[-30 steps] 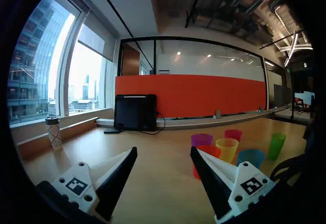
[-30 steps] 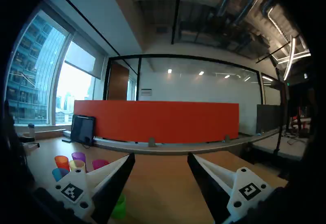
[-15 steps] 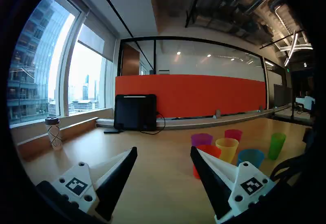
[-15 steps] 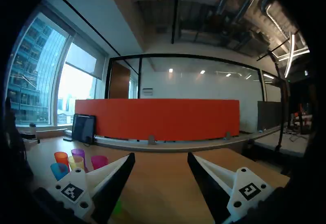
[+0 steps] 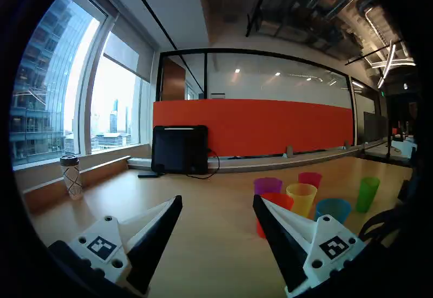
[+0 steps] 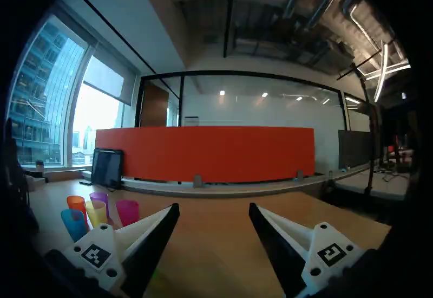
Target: Pour water
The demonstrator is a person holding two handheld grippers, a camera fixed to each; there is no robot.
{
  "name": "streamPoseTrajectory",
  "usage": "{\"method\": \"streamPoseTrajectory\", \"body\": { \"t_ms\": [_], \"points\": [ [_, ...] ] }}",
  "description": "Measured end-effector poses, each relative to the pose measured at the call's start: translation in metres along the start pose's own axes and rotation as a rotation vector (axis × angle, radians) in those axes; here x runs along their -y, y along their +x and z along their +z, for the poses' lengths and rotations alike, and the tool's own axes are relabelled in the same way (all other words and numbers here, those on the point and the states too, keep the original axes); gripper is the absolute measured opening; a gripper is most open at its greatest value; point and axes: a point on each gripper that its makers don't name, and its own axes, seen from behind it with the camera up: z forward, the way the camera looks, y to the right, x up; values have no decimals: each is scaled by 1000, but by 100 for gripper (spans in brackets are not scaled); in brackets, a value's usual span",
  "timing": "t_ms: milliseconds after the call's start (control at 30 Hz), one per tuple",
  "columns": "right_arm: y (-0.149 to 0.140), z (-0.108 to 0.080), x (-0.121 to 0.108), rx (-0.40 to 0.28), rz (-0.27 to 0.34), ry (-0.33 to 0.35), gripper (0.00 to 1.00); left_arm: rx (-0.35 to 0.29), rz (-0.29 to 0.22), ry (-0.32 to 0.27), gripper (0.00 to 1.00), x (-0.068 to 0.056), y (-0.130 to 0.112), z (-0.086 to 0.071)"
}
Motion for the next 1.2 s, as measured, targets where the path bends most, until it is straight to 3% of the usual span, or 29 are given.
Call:
{"method": "streamPoseTrajectory", "body": {
  "t_ms": [467, 1200],
  "points": [
    [-26, 5, 4, 45, 38, -8, 100, 0, 0, 0, 97, 0, 0, 0],
    [-37, 9, -1, 89, 2, -34, 100, 0, 0, 0, 97, 0, 0, 0]
  ]
}}
